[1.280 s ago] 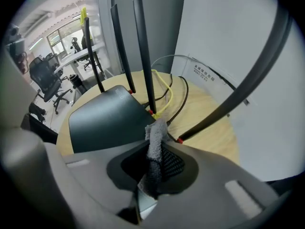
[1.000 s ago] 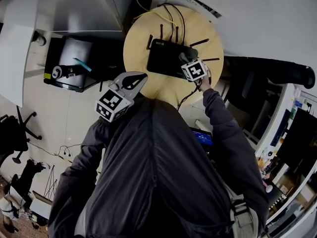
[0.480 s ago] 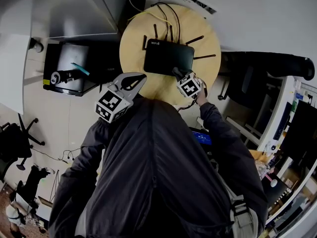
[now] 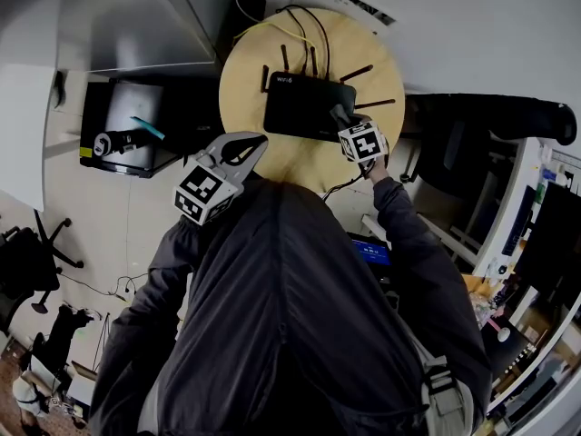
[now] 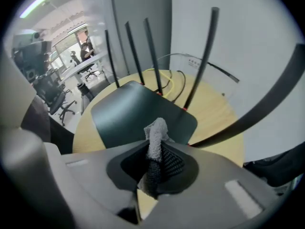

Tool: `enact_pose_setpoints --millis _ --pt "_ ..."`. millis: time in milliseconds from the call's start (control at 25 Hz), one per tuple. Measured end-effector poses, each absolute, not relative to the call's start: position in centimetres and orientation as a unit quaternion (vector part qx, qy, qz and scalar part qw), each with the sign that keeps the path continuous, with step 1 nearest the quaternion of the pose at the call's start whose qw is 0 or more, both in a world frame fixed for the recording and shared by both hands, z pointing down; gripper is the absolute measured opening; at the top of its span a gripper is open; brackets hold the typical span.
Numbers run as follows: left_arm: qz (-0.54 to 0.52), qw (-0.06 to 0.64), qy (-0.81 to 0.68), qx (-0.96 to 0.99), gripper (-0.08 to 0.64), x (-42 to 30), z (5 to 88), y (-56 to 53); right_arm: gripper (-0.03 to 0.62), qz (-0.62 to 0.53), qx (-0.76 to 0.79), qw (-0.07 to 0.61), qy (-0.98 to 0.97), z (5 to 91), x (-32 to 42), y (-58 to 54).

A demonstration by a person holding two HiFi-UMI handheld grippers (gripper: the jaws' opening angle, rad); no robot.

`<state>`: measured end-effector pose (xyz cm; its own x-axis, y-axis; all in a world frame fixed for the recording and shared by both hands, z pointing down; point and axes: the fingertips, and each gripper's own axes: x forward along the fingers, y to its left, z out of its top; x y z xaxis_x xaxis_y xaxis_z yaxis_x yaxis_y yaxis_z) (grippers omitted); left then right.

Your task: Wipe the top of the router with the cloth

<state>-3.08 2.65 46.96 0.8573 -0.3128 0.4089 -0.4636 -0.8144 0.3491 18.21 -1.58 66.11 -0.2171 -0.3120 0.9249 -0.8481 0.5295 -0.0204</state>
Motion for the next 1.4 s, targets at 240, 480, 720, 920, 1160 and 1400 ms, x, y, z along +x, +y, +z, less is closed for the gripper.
enact_pose_setpoints --millis 240,480,720,920,1160,1400 --pt "0.158 0.223 -0.205 0.94 -0.009 -3.1 46.9 2.9 0.034 0.268 0.44 0.493 -0.701 67.0 21.3 -4.6" --pt "0.165 0.226 -0.215 0.935 -0.009 -3.5 46.9 2.7 0.032 0.246 0.416 0.512 -0.71 67.4 20.8 -4.4" --pt "0.165 0.23 -0.211 0.936 -0.009 -3.2 47.0 2.9 0.032 0.259 0.376 0.526 -0.718 67.4 20.0 -1.8" --pt "0.163 0.227 -0.203 0.938 -0.009 -2.9 47.1 3.1 0.032 0.246 0.344 0.539 -0.729 67.0 18.3 0.8" --pt "0.17 0.226 -0.194 0.939 -0.009 -2.5 47.4 3.2 0.032 0.264 0.331 0.53 -0.735 67.0 17.3 3.8" --pt "0.173 0.221 -0.182 0.942 -0.009 -1.9 47.3 3.4 0.032 0.267 0.32 0.527 -0.74 67.2 16.8 4.9"
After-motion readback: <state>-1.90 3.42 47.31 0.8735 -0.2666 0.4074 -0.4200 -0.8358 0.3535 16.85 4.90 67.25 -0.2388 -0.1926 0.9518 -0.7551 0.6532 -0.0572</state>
